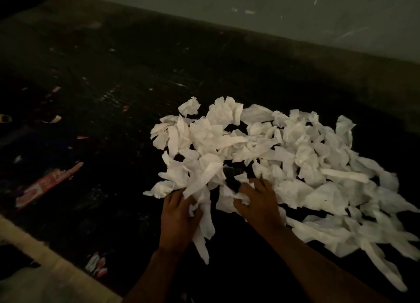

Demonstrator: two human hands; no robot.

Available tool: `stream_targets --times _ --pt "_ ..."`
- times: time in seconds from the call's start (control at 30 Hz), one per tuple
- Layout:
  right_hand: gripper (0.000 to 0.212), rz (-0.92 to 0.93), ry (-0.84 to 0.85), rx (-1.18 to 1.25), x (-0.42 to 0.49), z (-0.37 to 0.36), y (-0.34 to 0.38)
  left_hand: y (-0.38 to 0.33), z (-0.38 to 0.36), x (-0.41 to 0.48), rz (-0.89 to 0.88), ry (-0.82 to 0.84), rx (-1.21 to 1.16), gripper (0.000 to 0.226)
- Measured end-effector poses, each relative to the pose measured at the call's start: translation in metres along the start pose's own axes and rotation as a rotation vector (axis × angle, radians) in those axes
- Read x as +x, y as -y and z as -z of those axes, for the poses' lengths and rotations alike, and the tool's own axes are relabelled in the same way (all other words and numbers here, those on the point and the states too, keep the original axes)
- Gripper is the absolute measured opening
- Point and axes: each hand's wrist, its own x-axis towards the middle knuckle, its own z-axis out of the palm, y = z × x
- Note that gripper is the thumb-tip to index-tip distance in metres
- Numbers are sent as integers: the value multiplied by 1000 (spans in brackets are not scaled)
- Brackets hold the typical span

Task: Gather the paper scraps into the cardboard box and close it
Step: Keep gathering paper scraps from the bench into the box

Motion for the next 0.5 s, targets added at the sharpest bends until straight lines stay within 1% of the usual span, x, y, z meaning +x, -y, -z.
stream_targets --times 0.07,0.1,0.17,0.2,0.23,0.3,0.37,0.43,0.47,0.5 --pt "26 -35 -7 53 1 6 5 -4 3 7 75 28 5 26" --pt "31 -49 17 78 -1 10 9 -6 5 10 116 31 -16 26" --pt "40 -101 65 177 -6 15 15 -11 10 13 197 18 -116 30" --pt "46 -123 98 234 -9 19 18 -15 13 12 217 28 -161 33" --pt "50 -116 111 266 -12 21 20 -18 16 10 198 32 -176 33" --pt "46 -97 84 217 -15 26 20 -23 22 5 101 27 -137 26" --pt "42 -115 57 176 -15 34 22 -31 29 4 53 2 -125 30" --pt "36 -106 -6 175 -12 43 25 -40 36 7 31 -53 -99 31" --pt "32 -105 -47 178 -11 48 27 -47 39 9 35 -76 -78 33" --pt "33 -100 -79 181 -10 53 29 -53 42 13 42 -106 -65 38"
